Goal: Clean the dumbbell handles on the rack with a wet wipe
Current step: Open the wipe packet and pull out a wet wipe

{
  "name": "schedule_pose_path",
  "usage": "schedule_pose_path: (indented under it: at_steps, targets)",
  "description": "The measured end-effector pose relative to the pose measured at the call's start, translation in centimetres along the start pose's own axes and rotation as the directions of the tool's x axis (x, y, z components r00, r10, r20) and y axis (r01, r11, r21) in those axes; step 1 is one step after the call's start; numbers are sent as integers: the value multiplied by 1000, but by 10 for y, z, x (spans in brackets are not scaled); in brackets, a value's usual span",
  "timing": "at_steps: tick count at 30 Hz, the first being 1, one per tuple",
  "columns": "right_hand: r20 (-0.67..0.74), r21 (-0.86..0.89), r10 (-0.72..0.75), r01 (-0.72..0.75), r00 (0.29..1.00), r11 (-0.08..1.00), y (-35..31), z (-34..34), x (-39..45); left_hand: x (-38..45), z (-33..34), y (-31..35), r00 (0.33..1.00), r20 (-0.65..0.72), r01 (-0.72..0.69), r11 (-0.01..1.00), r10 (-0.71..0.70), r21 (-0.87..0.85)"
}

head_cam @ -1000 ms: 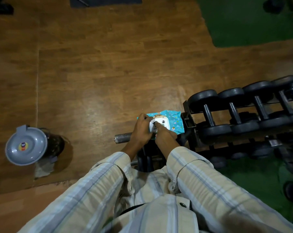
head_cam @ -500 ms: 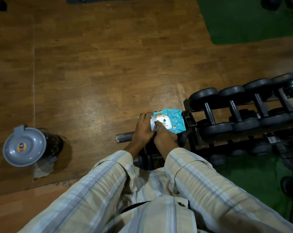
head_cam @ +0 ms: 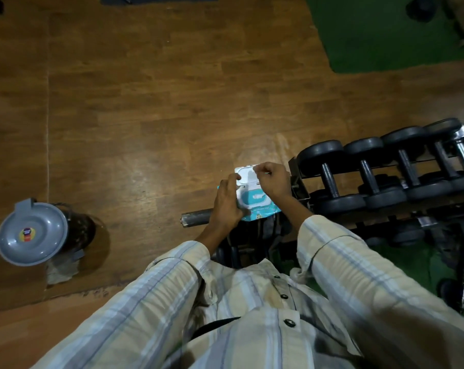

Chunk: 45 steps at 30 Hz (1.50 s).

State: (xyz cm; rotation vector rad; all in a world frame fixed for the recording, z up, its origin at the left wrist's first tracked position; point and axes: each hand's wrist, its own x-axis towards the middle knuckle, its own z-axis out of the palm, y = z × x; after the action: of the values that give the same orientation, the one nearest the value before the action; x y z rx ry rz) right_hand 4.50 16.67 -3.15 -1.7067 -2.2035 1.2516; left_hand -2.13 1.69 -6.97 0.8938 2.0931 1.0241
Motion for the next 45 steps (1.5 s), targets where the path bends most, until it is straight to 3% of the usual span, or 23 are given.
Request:
schedule_pose_path:
  at_steps: [4,6,21,29,33,38,45]
  targets:
    - [131,-228,-207,233,970,945,8,-22,-13,1,0,1,998,51,-46,996,42,74]
    - [143,-337,-245,280,959,899,12,-28,-24,3,1,3,998,57,-36,994,30,99]
    - [203,-593,-282,347,938,726,31,-21,-35,0,2,11,1000,19,-9,991,7,131]
    - [158,-631,-256,297,954,716,33,-15,-36,-2,2,16,999,36,-10,984,4,178]
    - [141,-515,-192,238,971,824,32,-15,-35,-6,1,19,1000,-6,-7,990,8,140]
    - [111,-187,-215,233,970,954,40,-13,-32,-8,3,24,994,-113,8,993,6,120]
    - [92,172,-16,0,996,985,45,-16,-30,-9,9,32,992,-125,30,983,-7,179]
